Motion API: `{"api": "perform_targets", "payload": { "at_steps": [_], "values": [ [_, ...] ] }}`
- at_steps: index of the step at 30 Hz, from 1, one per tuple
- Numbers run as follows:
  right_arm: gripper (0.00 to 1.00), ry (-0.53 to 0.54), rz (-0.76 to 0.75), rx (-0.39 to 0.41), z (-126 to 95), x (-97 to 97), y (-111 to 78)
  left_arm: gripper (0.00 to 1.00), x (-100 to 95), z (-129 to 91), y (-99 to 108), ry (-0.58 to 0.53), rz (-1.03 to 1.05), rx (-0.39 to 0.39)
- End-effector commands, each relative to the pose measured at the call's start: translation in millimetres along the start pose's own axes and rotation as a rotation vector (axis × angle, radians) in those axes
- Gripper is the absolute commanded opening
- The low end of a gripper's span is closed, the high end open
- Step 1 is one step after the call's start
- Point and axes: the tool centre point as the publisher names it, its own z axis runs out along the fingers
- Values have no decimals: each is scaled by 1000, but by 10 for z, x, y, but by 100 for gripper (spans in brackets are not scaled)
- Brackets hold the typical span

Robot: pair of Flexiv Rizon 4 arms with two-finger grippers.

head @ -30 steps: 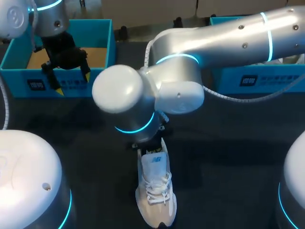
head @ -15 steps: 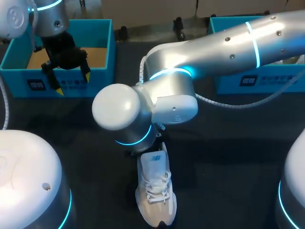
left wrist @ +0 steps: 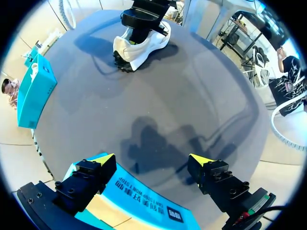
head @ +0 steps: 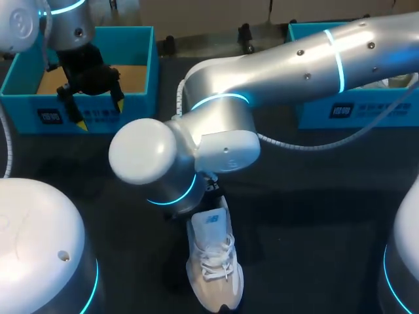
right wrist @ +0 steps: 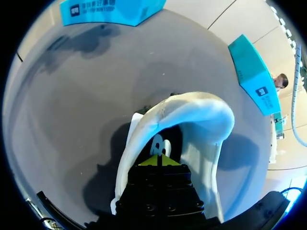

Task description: Take the shoe out of the shoebox, open the shoe tongue, remove and reinsert the insole, then place the shoe into the shoebox

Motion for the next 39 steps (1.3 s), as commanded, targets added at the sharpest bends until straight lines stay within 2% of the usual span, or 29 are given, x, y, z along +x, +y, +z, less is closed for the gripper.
{"api": "perform_targets", "payload": {
  "at_steps": [1,5,18,30,35,37,39],
  "values": [
    [0,30,552,10,183,65,-41,100,3,-1,3,2,1,-2],
    [0,49,560,18,194,69,-50,100,3,-1,3,2,1,-2],
    [0,65,585,50,-367,-131,23,100,3,-1,3,2,1,-2],
    [0,205,572,138,-424,-158,-76,100,3,-1,3,2,1,-2],
    [0,214,565,171,-451,-109,-112,100,3,-1,3,2,1,-2],
    [7,228,560,184,-475,-89,-117,100,3,-1,3,2,1,-2],
    [23,233,559,194,-491,-53,-127,100,3,-1,3,2,1,-2]
  ]
}}
